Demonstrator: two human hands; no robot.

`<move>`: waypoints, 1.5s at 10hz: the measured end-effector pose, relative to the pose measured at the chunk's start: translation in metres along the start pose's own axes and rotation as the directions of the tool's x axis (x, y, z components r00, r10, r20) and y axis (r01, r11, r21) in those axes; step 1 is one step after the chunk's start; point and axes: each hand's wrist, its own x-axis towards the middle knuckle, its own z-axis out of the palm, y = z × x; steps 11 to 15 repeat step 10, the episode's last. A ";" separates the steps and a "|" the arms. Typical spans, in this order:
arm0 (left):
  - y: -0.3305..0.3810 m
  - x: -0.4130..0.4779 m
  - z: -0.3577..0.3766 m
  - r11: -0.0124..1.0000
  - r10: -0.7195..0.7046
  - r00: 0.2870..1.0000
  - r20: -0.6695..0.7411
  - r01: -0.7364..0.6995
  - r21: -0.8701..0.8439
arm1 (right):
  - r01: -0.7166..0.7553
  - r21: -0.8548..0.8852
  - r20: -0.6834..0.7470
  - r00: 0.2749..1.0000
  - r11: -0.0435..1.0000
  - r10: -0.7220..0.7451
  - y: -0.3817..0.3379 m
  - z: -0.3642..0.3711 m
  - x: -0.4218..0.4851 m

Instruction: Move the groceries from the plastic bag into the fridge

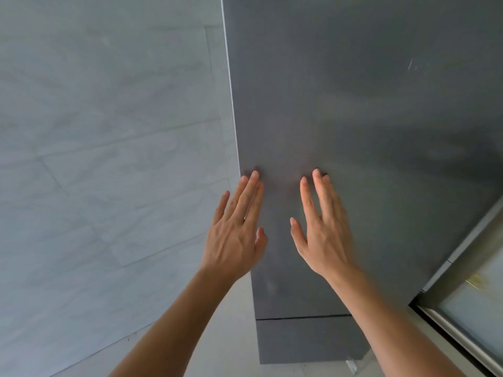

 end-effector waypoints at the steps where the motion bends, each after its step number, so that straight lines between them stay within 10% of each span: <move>1: -0.007 0.011 0.010 1.000 -0.001 1.000 0.018 0.001 0.024 | 0.002 -0.065 0.027 1.000 0.998 -0.001 0.001 0.007 0.006; 15: 0.002 -0.024 -0.008 0.996 -0.072 0.990 0.123 0.078 -0.043 | -0.056 -0.090 0.244 0.967 0.994 0.077 -0.019 -0.040 -0.010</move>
